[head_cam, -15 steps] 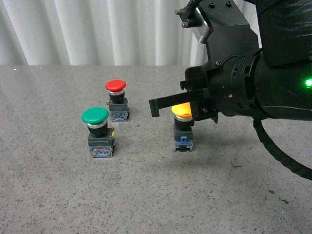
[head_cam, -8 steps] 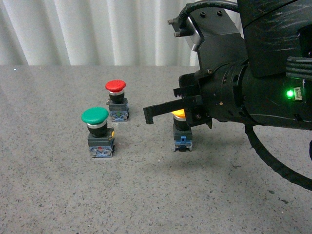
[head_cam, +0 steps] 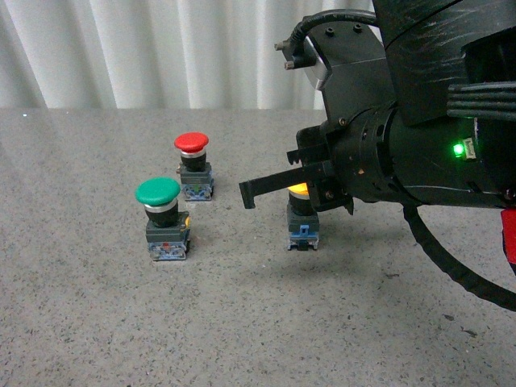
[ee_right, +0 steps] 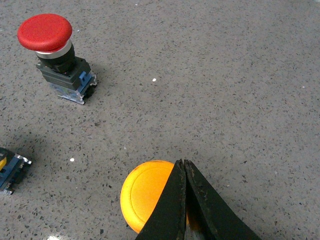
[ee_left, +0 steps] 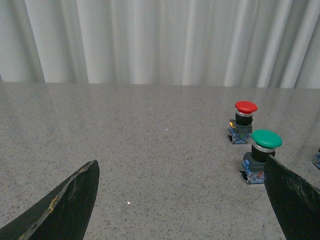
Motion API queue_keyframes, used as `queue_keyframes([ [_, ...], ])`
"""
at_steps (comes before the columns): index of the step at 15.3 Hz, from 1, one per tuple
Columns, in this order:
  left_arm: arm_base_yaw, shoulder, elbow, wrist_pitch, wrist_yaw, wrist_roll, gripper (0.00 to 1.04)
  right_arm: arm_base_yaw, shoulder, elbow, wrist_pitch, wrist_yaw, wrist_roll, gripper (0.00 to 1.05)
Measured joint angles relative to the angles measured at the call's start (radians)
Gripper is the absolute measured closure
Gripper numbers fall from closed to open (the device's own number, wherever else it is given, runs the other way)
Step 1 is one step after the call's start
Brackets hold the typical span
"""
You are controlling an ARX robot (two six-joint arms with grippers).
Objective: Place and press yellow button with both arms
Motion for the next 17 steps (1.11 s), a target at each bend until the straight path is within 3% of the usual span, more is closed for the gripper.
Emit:
queue_keyframes([
  [3, 0.000, 0.000, 0.000, 0.000, 0.000, 0.000, 0.07, 0.000, -0.026, -0.014, 0.059, -0.047, 0.050, 1.03],
  [8, 0.000, 0.000, 0.000, 0.000, 0.000, 0.000, 0.07, 0.000, -0.206, -0.017, 0.182, -0.034, 0.255, 1.03],
  [10, 0.000, 0.000, 0.000, 0.000, 0.000, 0.000, 0.07, -0.015, -0.299, -0.040, 0.173, -0.064, 0.313, 1.03],
  [14, 0.000, 0.000, 0.000, 0.000, 0.000, 0.000, 0.07, -0.090, -0.708, -0.292, 0.088, -0.108, 0.318, 1.03],
  [17, 0.000, 0.000, 0.000, 0.000, 0.000, 0.000, 0.07, -0.111, -0.781, -0.336, 0.053, -0.117, 0.317, 1.03],
])
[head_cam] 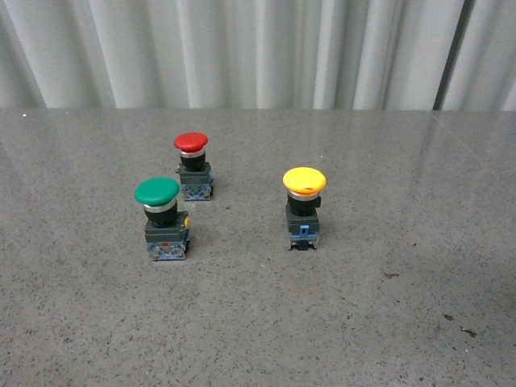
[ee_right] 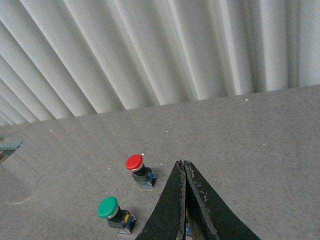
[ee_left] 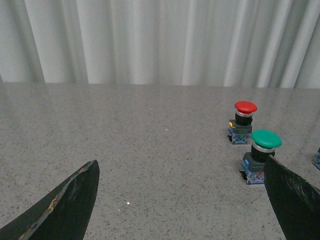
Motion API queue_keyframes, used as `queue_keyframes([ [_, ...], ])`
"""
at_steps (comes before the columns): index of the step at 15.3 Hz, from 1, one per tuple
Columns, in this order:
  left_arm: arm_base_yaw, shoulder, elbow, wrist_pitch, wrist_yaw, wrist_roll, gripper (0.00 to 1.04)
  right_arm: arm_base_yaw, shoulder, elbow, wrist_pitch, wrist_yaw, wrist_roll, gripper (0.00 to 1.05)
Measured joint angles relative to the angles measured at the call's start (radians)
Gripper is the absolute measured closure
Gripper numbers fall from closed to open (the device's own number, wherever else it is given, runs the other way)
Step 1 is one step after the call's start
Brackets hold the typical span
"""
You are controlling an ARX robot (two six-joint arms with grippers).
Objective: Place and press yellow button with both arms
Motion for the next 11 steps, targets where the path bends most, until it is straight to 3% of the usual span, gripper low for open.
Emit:
queue_keyframes([
  [5, 0.000, 0.000, 0.000, 0.000, 0.000, 0.000, 0.07, -0.014, -0.138, -0.104, 0.019, 0.202, -0.131, 1.03],
  [8, 0.000, 0.000, 0.000, 0.000, 0.000, 0.000, 0.07, -0.074, -0.264, -0.194, -0.028, 0.254, -0.222, 1.03],
  [9, 0.000, 0.000, 0.000, 0.000, -0.002, 0.000, 0.07, -0.121, -0.333, -0.244, -0.060, 0.246, -0.265, 1.03],
  [10, 0.000, 0.000, 0.000, 0.000, 0.000, 0.000, 0.07, -0.320, -0.648, -0.427, -0.166, 0.076, -0.342, 1.03],
  [11, 0.000, 0.000, 0.000, 0.000, -0.001, 0.000, 0.07, -0.436, -0.720, -0.499, -0.159, -0.054, -0.355, 1.03],
])
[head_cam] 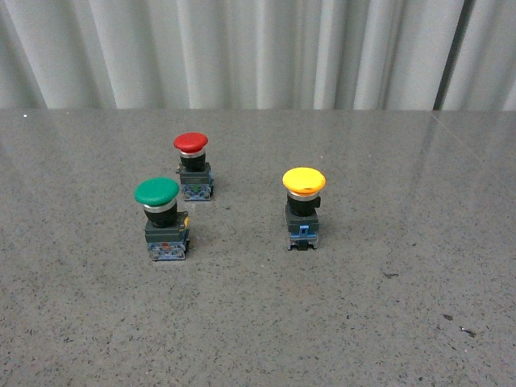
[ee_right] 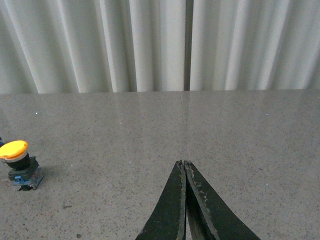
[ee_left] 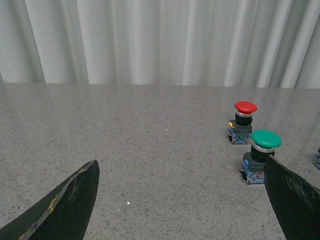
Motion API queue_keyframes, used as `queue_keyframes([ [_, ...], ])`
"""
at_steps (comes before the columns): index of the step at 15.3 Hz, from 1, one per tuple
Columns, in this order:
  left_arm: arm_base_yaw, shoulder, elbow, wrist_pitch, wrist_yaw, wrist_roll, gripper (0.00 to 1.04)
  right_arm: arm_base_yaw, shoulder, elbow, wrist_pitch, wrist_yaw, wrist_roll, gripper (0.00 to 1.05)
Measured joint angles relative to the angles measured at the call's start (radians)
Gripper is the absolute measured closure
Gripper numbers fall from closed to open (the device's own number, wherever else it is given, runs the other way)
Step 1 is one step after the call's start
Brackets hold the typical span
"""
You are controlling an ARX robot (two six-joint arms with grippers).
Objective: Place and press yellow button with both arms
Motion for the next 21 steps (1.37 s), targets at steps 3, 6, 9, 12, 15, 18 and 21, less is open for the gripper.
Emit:
queue_keyframes([
  [3, 0.000, 0.000, 0.000, 0.000, 0.000, 0.000, 0.07, 0.003, -0.078, -0.057, -0.013, 0.000, -0.004, 1.03],
  [6, 0.000, 0.000, 0.000, 0.000, 0.000, 0.000, 0.07, 0.003, -0.102, -0.060, -0.051, 0.000, -0.004, 1.03],
  [9, 0.000, 0.000, 0.000, 0.000, -0.001, 0.000, 0.07, 0.003, -0.209, -0.075, -0.151, -0.001, -0.006, 1.03],
  [12, 0.000, 0.000, 0.000, 0.000, 0.000, 0.000, 0.07, 0.003, -0.244, -0.091, -0.138, -0.001, -0.006, 1.03],
  [15, 0.000, 0.000, 0.000, 0.000, 0.001, 0.000, 0.07, 0.003, -0.272, -0.114, -0.142, 0.000, -0.007, 1.03],
  [18, 0.000, 0.000, 0.000, 0.000, 0.001, 0.000, 0.07, 0.003, -0.272, -0.114, -0.142, -0.001, -0.008, 0.27],
  [21, 0.000, 0.000, 0.000, 0.000, 0.001, 0.000, 0.07, 0.003, -0.272, -0.114, -0.142, -0.001, -0.007, 0.05],
])
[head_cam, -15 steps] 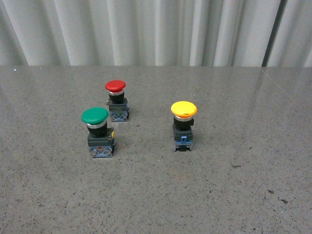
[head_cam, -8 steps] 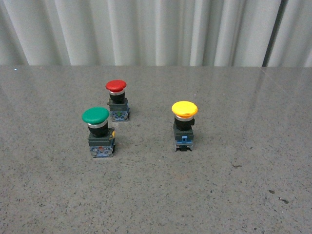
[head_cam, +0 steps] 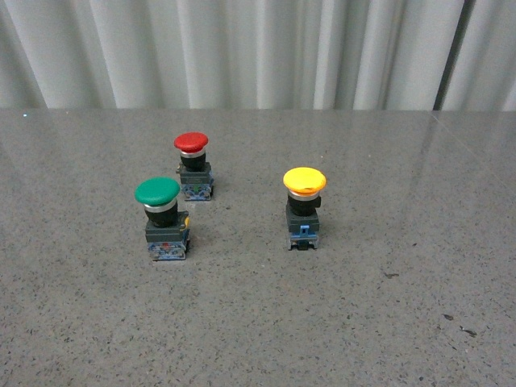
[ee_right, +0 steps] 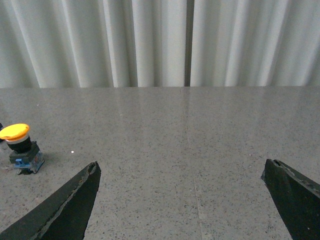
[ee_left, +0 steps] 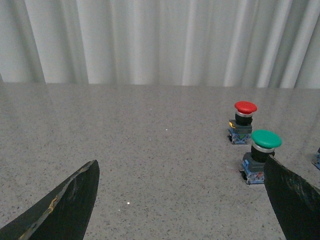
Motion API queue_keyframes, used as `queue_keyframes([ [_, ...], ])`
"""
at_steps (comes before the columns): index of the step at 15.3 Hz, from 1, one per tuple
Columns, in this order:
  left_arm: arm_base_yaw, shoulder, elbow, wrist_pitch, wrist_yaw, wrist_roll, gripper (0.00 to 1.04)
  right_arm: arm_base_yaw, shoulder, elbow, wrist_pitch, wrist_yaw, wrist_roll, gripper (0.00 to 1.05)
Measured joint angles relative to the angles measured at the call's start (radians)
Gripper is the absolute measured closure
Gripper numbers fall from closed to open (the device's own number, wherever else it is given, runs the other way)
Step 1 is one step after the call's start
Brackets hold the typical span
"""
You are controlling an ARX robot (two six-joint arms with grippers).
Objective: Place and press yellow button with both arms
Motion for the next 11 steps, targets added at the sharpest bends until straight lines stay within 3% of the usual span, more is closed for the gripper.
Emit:
queue_keyframes([
  [11, 0.000, 0.000, 0.000, 0.000, 0.000, 0.000, 0.07, 0.000, 0.000, 0.000, 0.000, 0.000, 0.000, 0.07],
])
